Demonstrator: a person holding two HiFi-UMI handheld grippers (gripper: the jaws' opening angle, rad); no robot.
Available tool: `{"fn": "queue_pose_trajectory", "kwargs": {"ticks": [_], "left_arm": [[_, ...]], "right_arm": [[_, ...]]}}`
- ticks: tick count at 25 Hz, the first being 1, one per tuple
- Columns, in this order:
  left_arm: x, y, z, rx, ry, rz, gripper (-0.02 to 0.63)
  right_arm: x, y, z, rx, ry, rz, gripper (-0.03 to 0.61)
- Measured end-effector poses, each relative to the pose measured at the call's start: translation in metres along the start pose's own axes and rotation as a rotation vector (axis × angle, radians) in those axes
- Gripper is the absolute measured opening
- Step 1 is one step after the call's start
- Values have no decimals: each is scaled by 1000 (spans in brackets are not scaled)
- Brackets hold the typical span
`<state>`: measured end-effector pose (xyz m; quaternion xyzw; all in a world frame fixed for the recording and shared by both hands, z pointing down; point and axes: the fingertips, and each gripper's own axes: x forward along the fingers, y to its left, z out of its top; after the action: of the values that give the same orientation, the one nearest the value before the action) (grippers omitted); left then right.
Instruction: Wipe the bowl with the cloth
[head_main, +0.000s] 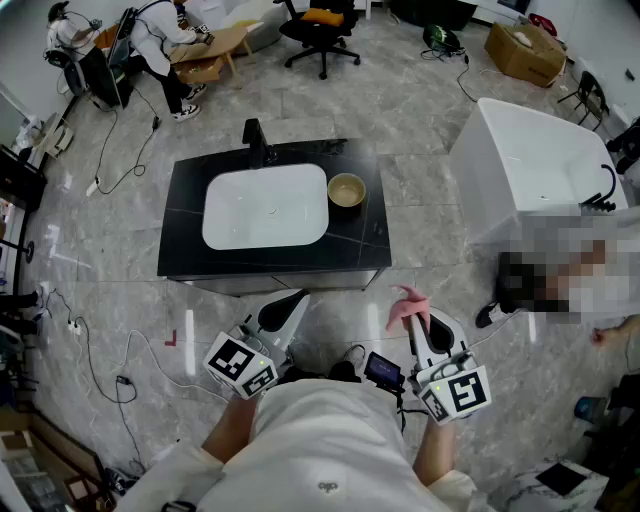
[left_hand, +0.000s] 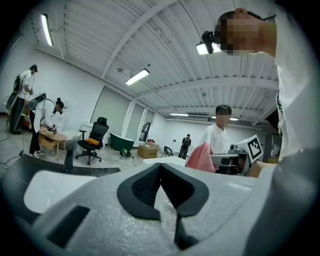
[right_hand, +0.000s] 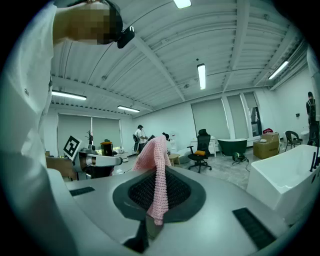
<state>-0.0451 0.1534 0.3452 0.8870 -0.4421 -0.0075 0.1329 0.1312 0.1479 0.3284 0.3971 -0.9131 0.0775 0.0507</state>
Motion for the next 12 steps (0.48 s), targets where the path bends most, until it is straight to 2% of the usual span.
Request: {"fn": "queue_pose_trajectory", "kwargs": {"ticks": [12], "left_arm": [[17, -21, 5, 3, 10, -21, 12]], "right_arm": [[-20, -21, 9, 27, -36, -40, 15]]}}
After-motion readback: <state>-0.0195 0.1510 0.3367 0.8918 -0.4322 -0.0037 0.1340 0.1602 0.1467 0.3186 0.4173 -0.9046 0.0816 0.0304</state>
